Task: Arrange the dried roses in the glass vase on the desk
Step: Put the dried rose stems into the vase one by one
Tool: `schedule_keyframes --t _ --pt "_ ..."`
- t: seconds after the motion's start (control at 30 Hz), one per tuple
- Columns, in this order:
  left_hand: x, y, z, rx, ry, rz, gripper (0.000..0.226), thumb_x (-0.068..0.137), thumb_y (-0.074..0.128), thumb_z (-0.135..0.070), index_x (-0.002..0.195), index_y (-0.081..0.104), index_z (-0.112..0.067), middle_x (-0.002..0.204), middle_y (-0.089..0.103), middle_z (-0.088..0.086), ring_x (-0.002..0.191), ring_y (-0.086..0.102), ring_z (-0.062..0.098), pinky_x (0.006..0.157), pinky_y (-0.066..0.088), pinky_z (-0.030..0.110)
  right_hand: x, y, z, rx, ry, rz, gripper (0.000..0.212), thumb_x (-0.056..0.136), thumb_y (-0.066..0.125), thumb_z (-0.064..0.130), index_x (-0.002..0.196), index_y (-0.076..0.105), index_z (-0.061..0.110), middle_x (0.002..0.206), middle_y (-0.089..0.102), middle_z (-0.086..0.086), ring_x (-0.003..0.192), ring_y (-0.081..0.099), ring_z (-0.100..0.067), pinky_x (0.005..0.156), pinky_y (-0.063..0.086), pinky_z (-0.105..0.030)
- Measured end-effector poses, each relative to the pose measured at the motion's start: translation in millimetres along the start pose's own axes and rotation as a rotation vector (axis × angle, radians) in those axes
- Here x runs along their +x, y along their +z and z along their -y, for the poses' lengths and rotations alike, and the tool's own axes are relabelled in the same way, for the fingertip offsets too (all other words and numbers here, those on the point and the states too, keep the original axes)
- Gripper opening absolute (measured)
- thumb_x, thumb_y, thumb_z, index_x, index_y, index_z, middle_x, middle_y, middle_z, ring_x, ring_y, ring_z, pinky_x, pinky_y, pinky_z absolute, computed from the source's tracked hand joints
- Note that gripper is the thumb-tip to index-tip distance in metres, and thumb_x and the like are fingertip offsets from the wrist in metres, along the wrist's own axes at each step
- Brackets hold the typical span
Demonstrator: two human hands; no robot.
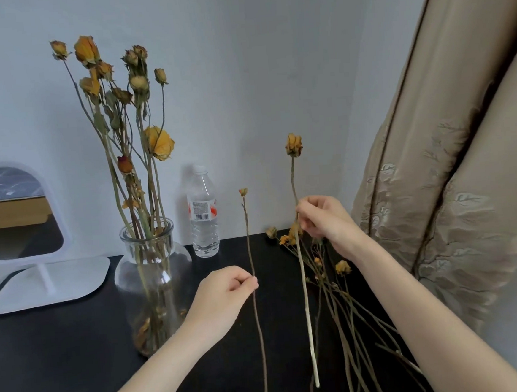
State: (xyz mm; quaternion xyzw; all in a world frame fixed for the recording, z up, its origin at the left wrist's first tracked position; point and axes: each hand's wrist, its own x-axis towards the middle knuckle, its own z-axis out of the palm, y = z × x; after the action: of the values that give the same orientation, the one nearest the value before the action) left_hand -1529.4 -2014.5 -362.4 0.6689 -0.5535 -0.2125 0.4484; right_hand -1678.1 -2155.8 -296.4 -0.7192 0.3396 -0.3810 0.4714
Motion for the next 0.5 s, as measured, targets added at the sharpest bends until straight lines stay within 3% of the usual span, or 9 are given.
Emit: schedule_keyframes --t 0.2,0.27,0.37,0.5 --pt "-27 -58 -26 0.008 0.136 -0.141 0.010 0.088 0.057 -0.026 0.085 0.066 -0.025 0.057 0.063 -0.007 0.040 0.048 -0.004 0.041 0.035 0.011 -10 24 60 0.107 -0.156 -0.082 0.025 0.091 0.049 0.010 0.067 0.055 0.011 0.051 0.052 0.002 0.039 0.038 -0.003 0.041 0.031 -0.011" --pt "-30 -82 -37 0.013 0.182 -0.196 0.010 0.088 0.055 -0.028 0.084 0.065 -0.027 0.060 0.065 -0.015 0.041 0.049 -0.006 0.040 0.034 0.010 -11 35 78 0.129 -0.200 -0.115 0.022 0.090 0.049 0.009 0.069 0.054 0.012 0.052 0.051 0.001 0.039 0.038 -0.002 0.041 0.031 -0.011" --pt "-30 -118 -55 0.002 0.258 -0.315 0.010 0.088 0.055 -0.027 0.081 0.062 -0.030 0.057 0.063 -0.022 0.046 0.053 -0.008 0.044 0.037 0.006 -9 49 102 0.182 -0.271 -0.184 0.026 0.088 0.049 0.007 0.064 0.050 0.015 0.054 0.050 0.000 0.042 0.038 -0.004 0.042 0.032 -0.012" --pt "-21 -159 -74 -0.061 0.328 -0.460 0.010 0.091 0.052 -0.026 0.085 0.060 -0.026 0.040 0.047 -0.012 0.034 0.035 0.003 0.038 0.027 0.010 -3 66 127 0.233 -0.351 -0.282 0.020 0.084 0.050 0.009 0.066 0.052 0.017 0.046 0.050 0.010 0.048 0.039 -0.008 0.049 0.033 -0.019"
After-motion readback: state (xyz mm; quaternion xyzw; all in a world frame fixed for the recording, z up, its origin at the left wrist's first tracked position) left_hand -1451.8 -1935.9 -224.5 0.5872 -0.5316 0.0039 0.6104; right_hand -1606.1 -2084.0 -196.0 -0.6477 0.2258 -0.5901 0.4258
